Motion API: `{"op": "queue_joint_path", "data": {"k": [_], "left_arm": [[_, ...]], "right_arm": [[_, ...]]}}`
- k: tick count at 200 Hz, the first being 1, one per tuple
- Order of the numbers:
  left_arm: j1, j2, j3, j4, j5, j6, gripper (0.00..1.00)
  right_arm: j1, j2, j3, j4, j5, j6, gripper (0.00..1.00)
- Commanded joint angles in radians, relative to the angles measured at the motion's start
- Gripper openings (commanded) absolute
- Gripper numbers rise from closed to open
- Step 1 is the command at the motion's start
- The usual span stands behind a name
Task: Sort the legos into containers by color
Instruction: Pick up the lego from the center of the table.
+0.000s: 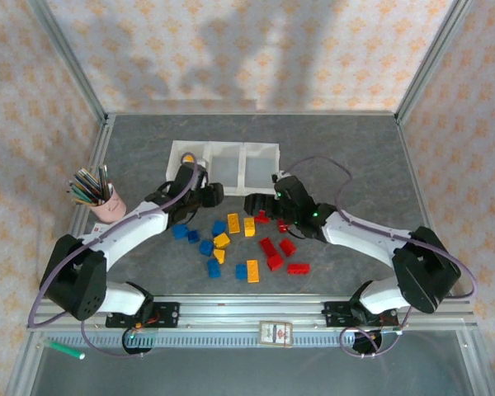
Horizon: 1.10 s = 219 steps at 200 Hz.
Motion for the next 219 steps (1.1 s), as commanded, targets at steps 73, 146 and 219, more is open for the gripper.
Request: {"op": "queue_joint_path", "data": {"k": [73,146,219], "left_arm": [[-0.173,0.188,0.107,-0.130,-0.057,-0.040,0.60],[-0.201,0.358,0.216,-0.176,-0.119,-0.034,0.60],[-0.215,0.440,0.249,-0.181,-0.134,-0.056,0.53]], "right_arm": [[-0.024,-0.069,-0.106,-0.011,-0.055,0.055,1.00],[-0.059,-0.089,-0.162,0.047,-0.101,0.083,1.00],[-0.065,-0.076,-0.168,0.055,-0.107,0.080,1.00]]}}
